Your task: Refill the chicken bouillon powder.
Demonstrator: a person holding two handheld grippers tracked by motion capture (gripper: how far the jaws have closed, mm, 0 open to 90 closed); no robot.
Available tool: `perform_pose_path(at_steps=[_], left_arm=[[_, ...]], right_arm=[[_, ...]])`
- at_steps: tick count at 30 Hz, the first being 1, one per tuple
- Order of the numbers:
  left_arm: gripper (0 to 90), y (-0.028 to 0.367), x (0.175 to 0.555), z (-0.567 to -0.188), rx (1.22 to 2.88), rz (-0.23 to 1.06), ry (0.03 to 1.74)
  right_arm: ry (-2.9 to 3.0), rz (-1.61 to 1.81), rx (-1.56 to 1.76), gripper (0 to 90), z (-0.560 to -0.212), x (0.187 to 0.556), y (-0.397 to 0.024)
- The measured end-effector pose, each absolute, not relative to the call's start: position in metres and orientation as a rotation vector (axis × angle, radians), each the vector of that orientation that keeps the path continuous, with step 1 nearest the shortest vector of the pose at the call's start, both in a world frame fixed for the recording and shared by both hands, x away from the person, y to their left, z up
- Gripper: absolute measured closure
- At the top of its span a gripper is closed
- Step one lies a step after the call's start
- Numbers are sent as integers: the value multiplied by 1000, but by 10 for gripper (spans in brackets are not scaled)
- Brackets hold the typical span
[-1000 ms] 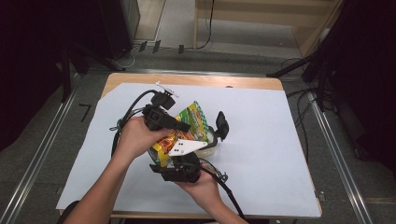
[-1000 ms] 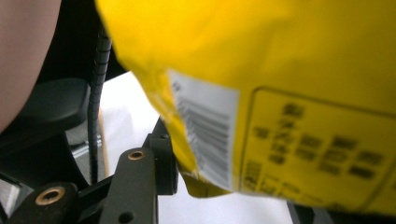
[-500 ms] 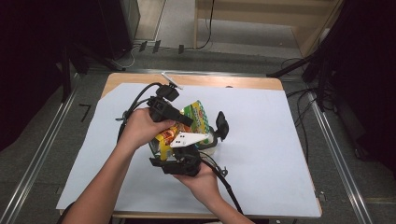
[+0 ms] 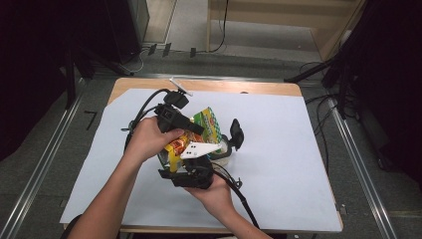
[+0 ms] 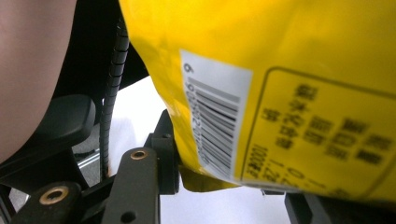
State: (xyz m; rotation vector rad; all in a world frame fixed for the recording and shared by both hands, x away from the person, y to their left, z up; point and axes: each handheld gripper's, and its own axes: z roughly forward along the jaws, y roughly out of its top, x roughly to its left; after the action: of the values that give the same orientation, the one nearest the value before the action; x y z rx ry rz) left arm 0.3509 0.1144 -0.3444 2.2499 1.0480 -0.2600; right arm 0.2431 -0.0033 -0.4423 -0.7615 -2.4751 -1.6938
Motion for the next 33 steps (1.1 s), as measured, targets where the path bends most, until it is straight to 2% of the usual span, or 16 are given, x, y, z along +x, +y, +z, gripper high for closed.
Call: perform_pose_path(at_steps=[20,33], left_arm=[[816,117,344,-336,2229,-180,1061],[816,116,341,-338,2250,-172,1067]], right_arm=[[-2482,-1712,-726,603,-438,246,-2],[-2482,-1706,-727,605,-443,244,2]])
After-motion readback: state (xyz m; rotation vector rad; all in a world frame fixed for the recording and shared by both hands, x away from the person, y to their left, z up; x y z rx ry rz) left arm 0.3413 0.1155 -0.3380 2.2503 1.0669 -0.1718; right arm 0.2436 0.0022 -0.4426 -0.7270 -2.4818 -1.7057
